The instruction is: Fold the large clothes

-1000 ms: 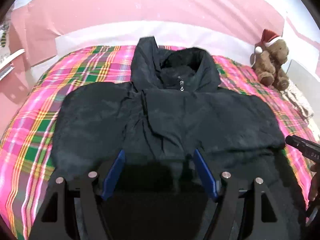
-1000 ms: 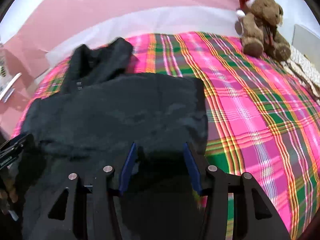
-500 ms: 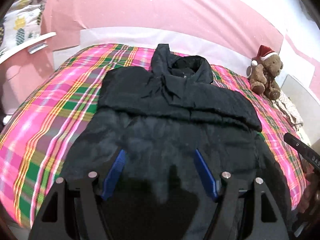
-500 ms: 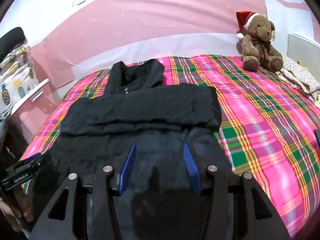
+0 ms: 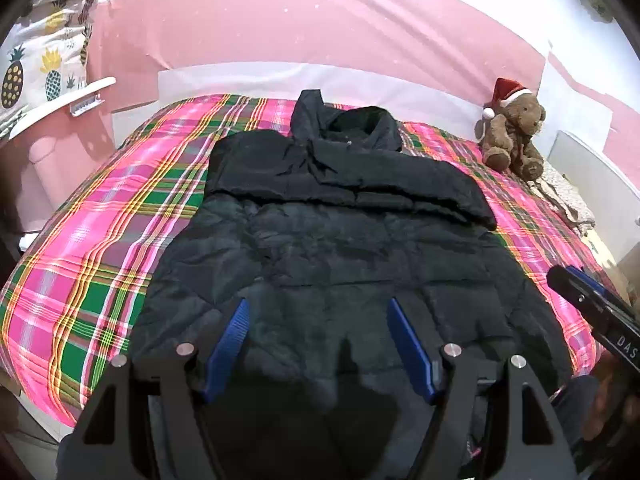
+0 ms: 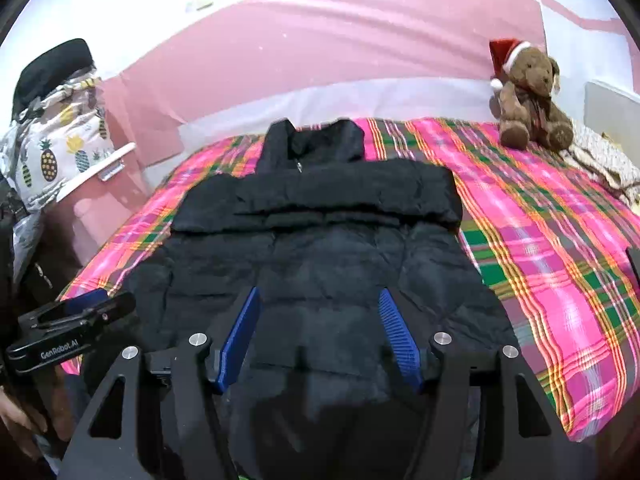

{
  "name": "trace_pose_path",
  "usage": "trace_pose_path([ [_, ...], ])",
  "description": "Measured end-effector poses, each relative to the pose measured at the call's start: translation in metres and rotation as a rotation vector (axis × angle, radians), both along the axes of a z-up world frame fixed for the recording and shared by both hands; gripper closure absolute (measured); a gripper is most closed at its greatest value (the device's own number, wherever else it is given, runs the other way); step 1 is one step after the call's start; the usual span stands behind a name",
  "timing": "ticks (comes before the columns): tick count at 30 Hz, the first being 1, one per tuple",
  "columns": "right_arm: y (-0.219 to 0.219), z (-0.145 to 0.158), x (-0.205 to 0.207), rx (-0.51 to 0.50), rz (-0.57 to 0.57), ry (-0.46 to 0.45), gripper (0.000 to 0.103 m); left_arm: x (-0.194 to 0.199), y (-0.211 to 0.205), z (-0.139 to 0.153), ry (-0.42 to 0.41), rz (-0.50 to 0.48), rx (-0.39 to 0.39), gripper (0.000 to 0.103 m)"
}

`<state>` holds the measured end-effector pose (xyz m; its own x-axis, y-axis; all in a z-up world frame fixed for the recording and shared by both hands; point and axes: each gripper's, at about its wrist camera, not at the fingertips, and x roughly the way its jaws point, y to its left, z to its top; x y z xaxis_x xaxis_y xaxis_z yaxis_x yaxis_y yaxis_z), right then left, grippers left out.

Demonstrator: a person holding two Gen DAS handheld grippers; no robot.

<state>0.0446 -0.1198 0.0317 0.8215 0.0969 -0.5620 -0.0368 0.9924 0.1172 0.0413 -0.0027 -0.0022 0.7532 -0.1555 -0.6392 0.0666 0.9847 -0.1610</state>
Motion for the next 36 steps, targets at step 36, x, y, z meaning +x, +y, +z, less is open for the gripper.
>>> trace_pose_path([
  [36, 0.013, 0.072, 0.144, -0.138, 0.076, -0.046, 0.040, 0.099, 0.008, 0.066, -0.088, -0.082, 0.054, 0.030],
])
